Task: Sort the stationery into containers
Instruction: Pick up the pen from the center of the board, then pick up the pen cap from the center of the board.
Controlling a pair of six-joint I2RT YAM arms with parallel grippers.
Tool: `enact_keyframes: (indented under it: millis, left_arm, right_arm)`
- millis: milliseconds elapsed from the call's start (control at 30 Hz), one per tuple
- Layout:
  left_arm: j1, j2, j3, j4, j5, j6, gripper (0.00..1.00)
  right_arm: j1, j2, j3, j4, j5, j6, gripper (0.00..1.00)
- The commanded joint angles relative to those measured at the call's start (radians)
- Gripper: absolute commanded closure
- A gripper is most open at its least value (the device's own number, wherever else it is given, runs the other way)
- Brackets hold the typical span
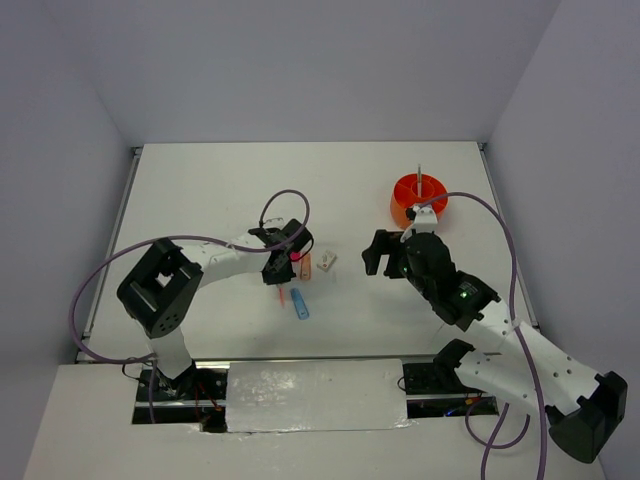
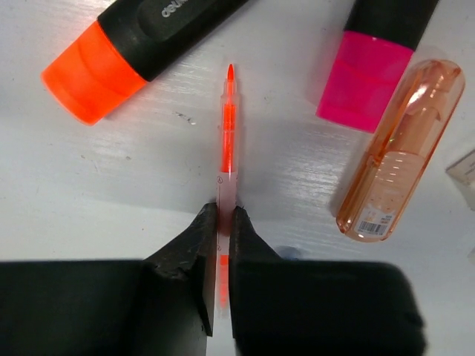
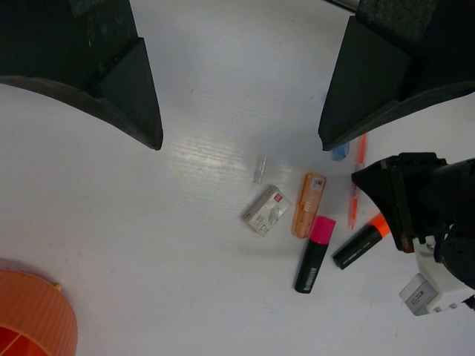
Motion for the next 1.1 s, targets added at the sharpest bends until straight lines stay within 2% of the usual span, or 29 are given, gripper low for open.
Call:
enact_keyframes:
  millis: [0,100,200,333,433,533,667,867,1067]
  left_arm:
    - [-0.002,0.003,-0.025,-0.006,-0.004,-0.006,0.89]
    - [-0.002,-0.036,-0.039,-0.005,-0.012,0.003,1.00]
    - [-0.002,-0.104,-0.041,-0.002,-0.015,0.045,1.00]
    - [-0.004,-0.219,-0.024,-0.029,-0.024,0.118,1.00]
    - [-0.004,-0.345,-0.014,-0.057,-0.035,0.178,1.00]
    - [-0.004,-0.480,-0.007,-0.089,-0.047,0.274,1.00]
    - [-0.004,-0.660,-0.002,-0.133,-0.018,0.419,1.00]
    - [-0.005,-0.872,-0.027,-0.172,0.055,0.624,1.00]
    - [-0.008,-1.131,-0.166,-0.046,0.129,0.643,1.00]
  right_arm:
    - [0.008,-0.024,-0.017,0.051,-0.039,-0.020,0.08]
    - [0.008,-0.031,-0.033,0.072,-0.071,-0.015,0.08]
    - [0.008,-0.027,-0.055,0.107,-0.108,-0.001,0.01]
    - [0.008,0.026,-0.092,0.186,-0.151,0.049,0.00]
    - [0.017,0.136,-0.067,0.183,-0.151,0.080,0.00]
    - [0.054,0.318,0.000,0.157,-0.097,0.085,0.01]
    - [0.086,0.504,0.121,0.098,-0.073,0.073,0.07]
    - [0.121,0.701,0.261,0.048,-0.017,0.082,0.23]
    - [0.140,0.833,0.342,0.012,0.004,0.099,0.40]
